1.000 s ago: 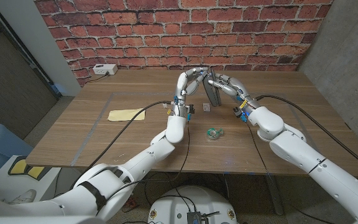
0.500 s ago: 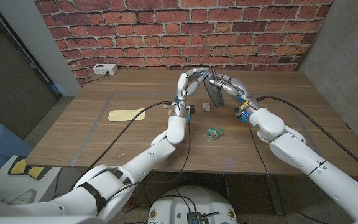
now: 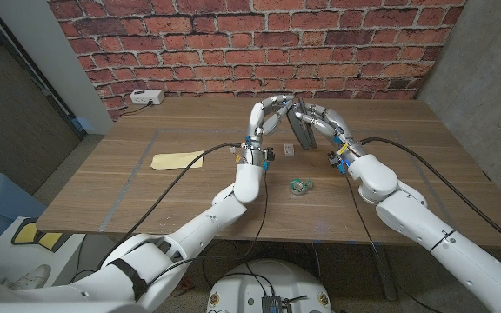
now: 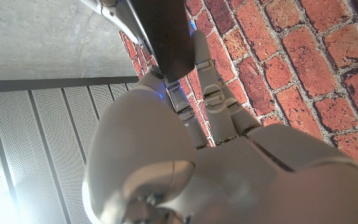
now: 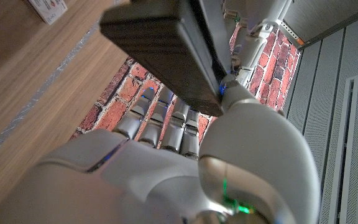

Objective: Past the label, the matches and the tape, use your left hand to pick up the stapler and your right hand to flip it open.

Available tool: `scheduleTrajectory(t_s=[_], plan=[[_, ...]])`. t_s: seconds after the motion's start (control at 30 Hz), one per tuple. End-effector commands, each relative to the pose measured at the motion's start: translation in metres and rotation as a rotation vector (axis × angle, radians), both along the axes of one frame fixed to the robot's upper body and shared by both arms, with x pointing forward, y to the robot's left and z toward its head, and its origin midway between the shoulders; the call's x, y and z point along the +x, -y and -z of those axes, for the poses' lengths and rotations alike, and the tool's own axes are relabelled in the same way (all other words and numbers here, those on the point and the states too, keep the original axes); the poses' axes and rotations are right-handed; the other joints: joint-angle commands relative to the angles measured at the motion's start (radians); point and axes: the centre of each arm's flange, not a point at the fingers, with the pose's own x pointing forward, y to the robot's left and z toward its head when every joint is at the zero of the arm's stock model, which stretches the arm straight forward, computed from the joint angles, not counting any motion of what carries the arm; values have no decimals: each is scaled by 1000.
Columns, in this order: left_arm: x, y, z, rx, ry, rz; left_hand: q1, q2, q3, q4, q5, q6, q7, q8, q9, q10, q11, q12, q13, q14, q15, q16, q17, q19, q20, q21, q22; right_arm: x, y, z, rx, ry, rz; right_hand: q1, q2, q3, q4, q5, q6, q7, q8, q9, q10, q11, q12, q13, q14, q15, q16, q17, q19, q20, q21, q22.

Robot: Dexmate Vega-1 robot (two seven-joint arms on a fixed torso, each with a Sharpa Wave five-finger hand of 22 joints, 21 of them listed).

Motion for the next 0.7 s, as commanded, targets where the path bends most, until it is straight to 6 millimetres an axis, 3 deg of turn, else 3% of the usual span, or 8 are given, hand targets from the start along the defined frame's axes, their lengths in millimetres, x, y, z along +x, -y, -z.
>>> scheduleTrajectory(t_s=[0.03, 0.7], plan=[[-3, -3, 2, -20, 2, -13, 22, 7, 4, -4, 3, 7, -1, -5, 4, 7, -3, -1, 6, 156, -233, -4, 4, -4, -142, 5, 3, -5, 4, 8, 70, 30, 16, 56, 40, 65, 52, -2, 184, -143, 10, 7, 103, -91, 8, -3, 16, -188, 11, 8, 6, -3, 4, 1], [-12, -1, 5, -28, 11, -19, 24, 7, 3, -4, 2, 9, 1, -7, 4, 9, -5, -3, 8, 158, -233, -6, 8, -7, -143, 11, 2, -8, 9, 17, 141, 55, 4, 76, 42, 70, 38, -7, 203, -133, 9, 28, 113, -81, 18, -11, 35, -190, 22, 23, 12, -11, 4, 1]])
